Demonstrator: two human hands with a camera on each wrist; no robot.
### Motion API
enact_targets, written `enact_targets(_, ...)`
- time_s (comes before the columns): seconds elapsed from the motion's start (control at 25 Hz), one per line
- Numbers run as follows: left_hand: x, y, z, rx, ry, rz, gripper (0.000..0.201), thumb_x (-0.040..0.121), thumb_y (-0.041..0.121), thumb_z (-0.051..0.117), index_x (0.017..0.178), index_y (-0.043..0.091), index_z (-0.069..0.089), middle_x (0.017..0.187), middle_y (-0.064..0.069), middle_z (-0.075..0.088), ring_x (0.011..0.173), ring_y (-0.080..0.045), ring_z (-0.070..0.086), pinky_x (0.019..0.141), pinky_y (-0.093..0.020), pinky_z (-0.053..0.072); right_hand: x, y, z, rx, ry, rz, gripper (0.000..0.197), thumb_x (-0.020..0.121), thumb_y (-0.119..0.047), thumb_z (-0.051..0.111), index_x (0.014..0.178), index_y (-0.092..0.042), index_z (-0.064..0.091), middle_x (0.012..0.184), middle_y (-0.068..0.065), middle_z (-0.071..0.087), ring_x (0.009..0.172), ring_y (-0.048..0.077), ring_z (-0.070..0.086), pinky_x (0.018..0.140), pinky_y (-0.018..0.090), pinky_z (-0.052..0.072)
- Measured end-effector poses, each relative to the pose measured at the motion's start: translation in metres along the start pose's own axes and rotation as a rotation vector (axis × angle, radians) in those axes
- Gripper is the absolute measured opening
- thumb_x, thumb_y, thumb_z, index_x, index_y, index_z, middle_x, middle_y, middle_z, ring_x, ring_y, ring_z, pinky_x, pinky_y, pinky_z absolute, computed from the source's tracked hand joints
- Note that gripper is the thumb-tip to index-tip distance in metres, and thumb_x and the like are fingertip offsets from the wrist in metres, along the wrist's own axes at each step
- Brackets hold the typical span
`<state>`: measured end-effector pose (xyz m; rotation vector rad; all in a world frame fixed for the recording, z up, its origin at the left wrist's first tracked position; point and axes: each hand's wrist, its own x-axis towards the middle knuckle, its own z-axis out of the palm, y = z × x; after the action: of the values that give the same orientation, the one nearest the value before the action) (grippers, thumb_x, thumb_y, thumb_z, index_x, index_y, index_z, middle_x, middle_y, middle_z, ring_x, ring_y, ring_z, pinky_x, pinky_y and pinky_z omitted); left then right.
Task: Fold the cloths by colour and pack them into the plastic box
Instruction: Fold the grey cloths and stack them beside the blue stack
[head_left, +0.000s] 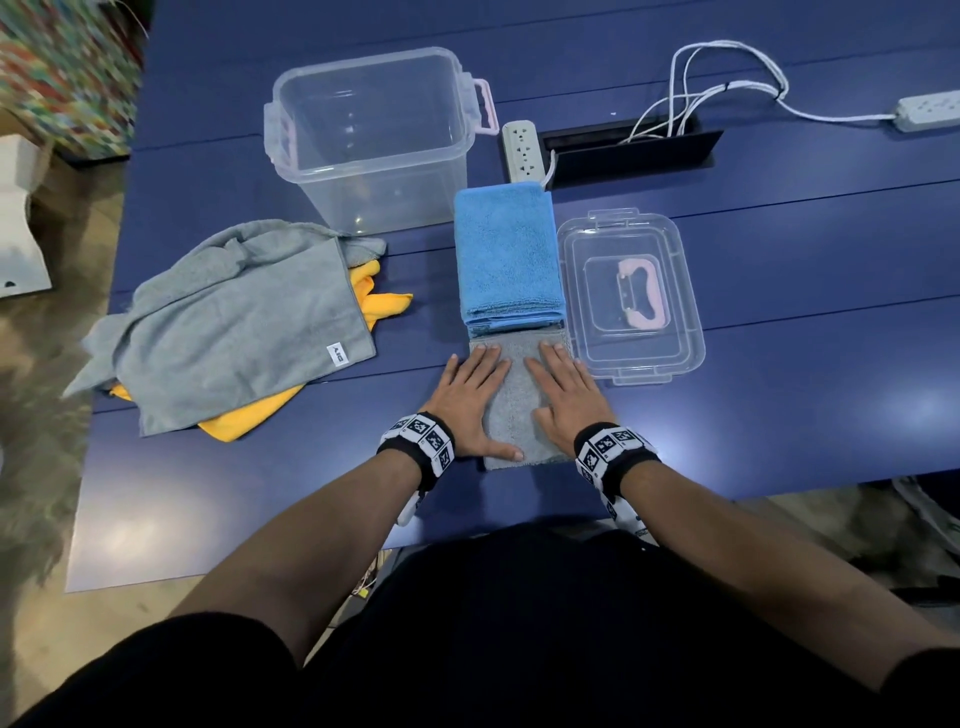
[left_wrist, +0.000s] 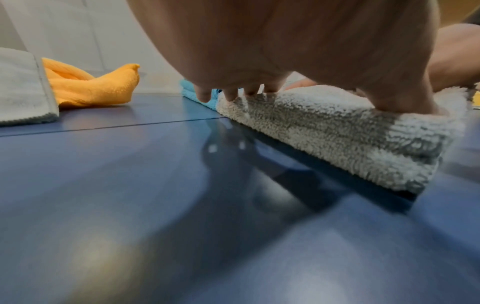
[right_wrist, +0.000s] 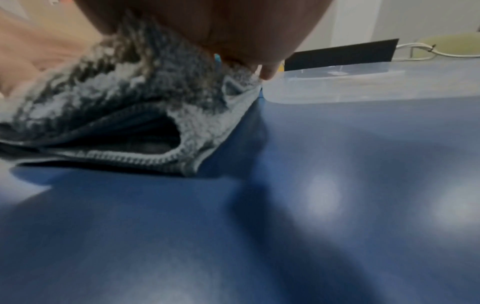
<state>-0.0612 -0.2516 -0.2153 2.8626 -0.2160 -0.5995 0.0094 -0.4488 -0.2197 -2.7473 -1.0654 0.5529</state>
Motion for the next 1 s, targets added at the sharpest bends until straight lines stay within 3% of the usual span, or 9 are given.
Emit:
enact_targets(0.12,0.0,0.001,-0.005,0.02,-0.005,-0.007,0.137,0.056,0.098,0.041,0.155,0.016,-0.007,0.162,-0.004,-0.017,0.149,-0.021,-0.018,0.12,-0.05,-0.011,0.007,0.003,0.002,0.013,0.077,0.025,0.064,0.095,-0.043,0.015,0.153,-0.018,0.015,0.162,0.006,0.001,0.149,0.019,-0.004,0.122,0.042,0.005)
enact_targets(0.28,-0.005,0.005,-0.001,-0.001,0.108,0.036,0.119,0.07,0.09,0.04,0.156,0.016,0.002,0.164,-0.005,-0.006,0.15,-0.02,-0.01,0.121,-0.05,0.0,0.017,0.006,0.001,-0.007,0.023,0.031,0.073,0.094,-0.057,0.001,0.154,-0.015,0.005,0.162,0.006,-0.003,0.149,0.019,-0.007,0.122,0.041,0.002)
enact_targets(0.56,-0.009,-0.002,-0.001,-0.067,0.013,0.024,0.124,0.066,0.09,0.047,0.156,0.021,-0.002,0.163,-0.003,-0.011,0.15,-0.02,-0.013,0.121,-0.049,-0.007,0.019,-0.006,0.0,-0.078,-0.029,0.114,0.079,0.094,-0.066,0.014,0.154,-0.018,-0.002,0.161,0.006,-0.011,0.148,0.022,-0.012,0.121,0.042,-0.004)
enact_targets(0.64,-0.015,-0.011,-0.006,-0.126,0.053,0.019,0.122,0.064,0.089,0.05,0.156,0.023,0.004,0.164,0.0,-0.004,0.15,-0.018,-0.008,0.121,-0.046,-0.006,0.018,-0.006,-0.005,-0.102,0.001,0.125,0.079,0.093,-0.066,0.02,0.154,-0.018,0.005,0.162,0.006,-0.004,0.149,0.023,-0.009,0.121,0.042,-0.004)
enact_targets(0.72,-0.03,-0.031,-0.006,-0.195,0.127,-0.03,0.109,0.07,0.086,0.051,0.155,0.027,0.016,0.163,0.001,0.009,0.151,-0.017,0.001,0.122,-0.044,0.002,0.014,-0.01,-0.013,-0.08,0.074,0.163,0.078,0.091,-0.067,0.032,0.151,-0.019,0.022,0.162,0.006,0.01,0.149,0.024,0.0,0.121,0.043,0.001)
enact_targets(0.8,-0.047,-0.061,-0.003,-0.222,0.223,-0.105,0.088,0.078,0.08,0.047,0.148,0.028,0.036,0.157,0.001,0.03,0.149,-0.019,0.015,0.12,-0.046,0.015,0.009,-0.022,-0.021,-0.032,0.209,0.176,0.064,0.088,-0.063,0.045,0.136,-0.02,0.046,0.149,0.008,0.038,0.143,0.026,0.024,0.117,0.044,0.017)
enact_targets(0.84,-0.056,-0.077,-0.001,-0.234,0.28,-0.155,0.078,0.08,0.076,0.045,0.141,0.028,0.047,0.151,0.0,0.041,0.146,-0.022,0.023,0.117,-0.047,0.021,0.009,-0.032,-0.025,-0.011,0.275,0.151,0.054,0.086,-0.061,0.049,0.123,-0.021,0.055,0.134,0.007,0.05,0.132,0.027,0.039,0.11,0.043,0.027)
enact_targets(0.92,-0.073,-0.111,-0.002,-0.25,0.404,-0.293,0.061,0.081,0.067,0.041,0.121,0.026,0.063,0.135,-0.001,0.056,0.136,-0.029,0.038,0.107,-0.047,0.032,0.013,-0.061,-0.031,0.016,0.348,0.095,0.041,0.084,-0.06,0.054,0.102,-0.023,0.06,0.105,0.001,0.057,0.106,0.023,0.051,0.093,0.038,0.037)
enact_targets(1.0,-0.087,-0.138,-0.004,-0.226,0.504,-0.436,0.051,0.078,0.055,0.042,0.106,0.022,0.068,0.122,-0.005,0.062,0.123,-0.034,0.047,0.097,-0.046,0.037,0.021,-0.089,-0.032,0.057,0.341,0.04,0.038,0.083,-0.059,0.056,0.093,-0.024,0.062,0.096,-0.002,0.057,0.098,0.021,0.051,0.086,0.036,0.038)
